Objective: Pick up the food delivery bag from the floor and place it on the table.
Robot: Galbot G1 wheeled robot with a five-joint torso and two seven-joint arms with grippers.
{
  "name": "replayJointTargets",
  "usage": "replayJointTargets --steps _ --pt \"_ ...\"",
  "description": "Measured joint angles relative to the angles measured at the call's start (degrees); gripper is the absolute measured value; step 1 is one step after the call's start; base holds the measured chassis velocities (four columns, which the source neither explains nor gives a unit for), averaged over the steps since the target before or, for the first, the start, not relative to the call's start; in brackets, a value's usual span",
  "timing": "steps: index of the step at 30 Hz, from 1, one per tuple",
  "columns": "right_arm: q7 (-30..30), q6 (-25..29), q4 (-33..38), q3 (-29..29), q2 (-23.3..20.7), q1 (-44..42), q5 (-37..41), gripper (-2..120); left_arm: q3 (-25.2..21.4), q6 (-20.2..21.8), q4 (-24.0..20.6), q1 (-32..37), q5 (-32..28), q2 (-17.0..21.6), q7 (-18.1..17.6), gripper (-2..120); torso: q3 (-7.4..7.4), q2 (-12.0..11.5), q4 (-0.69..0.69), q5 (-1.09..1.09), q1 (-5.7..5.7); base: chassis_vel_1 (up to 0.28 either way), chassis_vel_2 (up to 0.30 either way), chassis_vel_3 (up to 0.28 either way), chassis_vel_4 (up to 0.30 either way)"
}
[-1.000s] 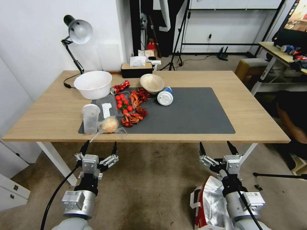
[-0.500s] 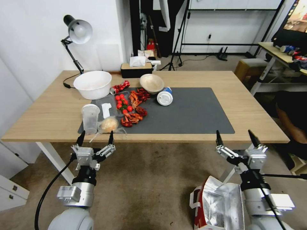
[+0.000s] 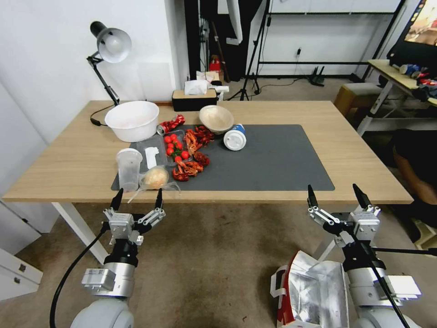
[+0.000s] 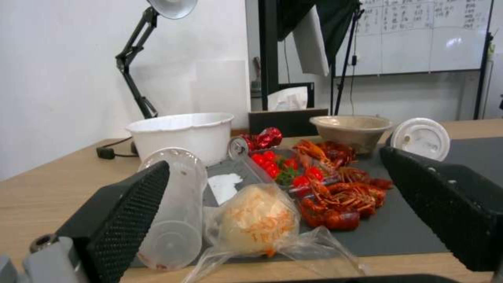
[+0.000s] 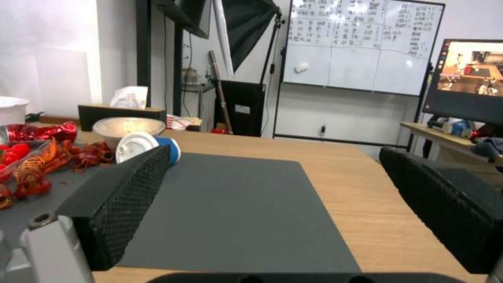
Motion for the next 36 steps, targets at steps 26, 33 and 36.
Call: replayJointTargets --steps 26,33,36 --pt "-0.06 0.46 -0.35 -0.06 0.43 -0.15 0.11 100 0.17 -0.13 -0.44 0.60 -0.13 -0.01 -0.08 100 -4.08 -7.35 0.00 0.00 -3.26 0.000 0.000 0.000 0.000" --pt "-0.20 0.48 -0.56 -0.04 0.42 -0.04 0.38 100 -0.10 -0.11 -0.42 0.65 -0.14 0.04 -0.14 100 -5.21 -9.31 0.00 0.00 -4.08 0.000 0.000 0.000 0.000" --pt "-0.60 0.50 -0.84 -0.04 0.42 -0.01 0.58 100 -0.14 -0.01 -0.46 0.70 -0.10 0.05 -0.19 100 -5.80 -10.31 0.00 0.00 -4.51 0.000 0.000 0.000 0.000"
